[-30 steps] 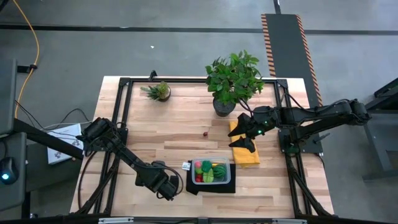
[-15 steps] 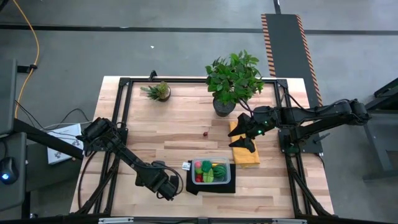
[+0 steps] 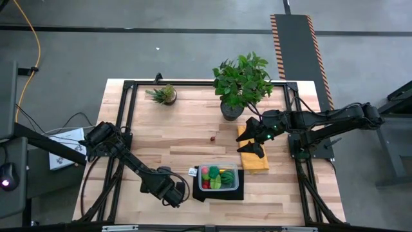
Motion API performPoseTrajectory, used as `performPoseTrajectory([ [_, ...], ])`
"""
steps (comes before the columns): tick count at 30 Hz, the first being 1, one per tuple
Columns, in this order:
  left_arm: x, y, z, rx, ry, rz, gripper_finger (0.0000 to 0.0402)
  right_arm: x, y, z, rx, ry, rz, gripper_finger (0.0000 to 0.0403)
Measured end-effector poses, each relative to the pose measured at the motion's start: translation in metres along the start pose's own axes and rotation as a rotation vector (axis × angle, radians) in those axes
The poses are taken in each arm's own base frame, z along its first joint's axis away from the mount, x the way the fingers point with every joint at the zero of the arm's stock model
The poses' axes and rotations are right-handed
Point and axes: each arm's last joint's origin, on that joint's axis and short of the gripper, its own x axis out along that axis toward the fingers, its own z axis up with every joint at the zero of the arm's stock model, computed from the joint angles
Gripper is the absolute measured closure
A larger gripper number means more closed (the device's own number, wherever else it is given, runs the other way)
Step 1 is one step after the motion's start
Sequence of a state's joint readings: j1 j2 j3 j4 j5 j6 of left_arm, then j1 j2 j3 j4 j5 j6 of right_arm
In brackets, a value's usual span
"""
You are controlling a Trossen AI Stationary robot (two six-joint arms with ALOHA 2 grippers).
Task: Pick and placing Produce into tupperware
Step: Put the black cherry into the transparent bin
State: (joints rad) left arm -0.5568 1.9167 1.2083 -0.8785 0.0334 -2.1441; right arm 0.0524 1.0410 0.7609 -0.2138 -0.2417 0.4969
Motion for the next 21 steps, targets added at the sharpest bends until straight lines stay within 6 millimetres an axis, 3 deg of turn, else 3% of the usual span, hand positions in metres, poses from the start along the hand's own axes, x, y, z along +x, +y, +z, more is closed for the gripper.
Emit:
performPoseTrajectory([
  [15,0.0,-0.0006,-0.0004,0.001,0.004,-0.006,0.0283,0.0,0.0,0.0,0.0,0.0,0.0,0.0121],
  [21,0.0,-0.0006,-0.0003,0.0,0.004,-0.006,0.03,0.0,0.0,0.0,0.0,0.0,0.0,0.0121],
])
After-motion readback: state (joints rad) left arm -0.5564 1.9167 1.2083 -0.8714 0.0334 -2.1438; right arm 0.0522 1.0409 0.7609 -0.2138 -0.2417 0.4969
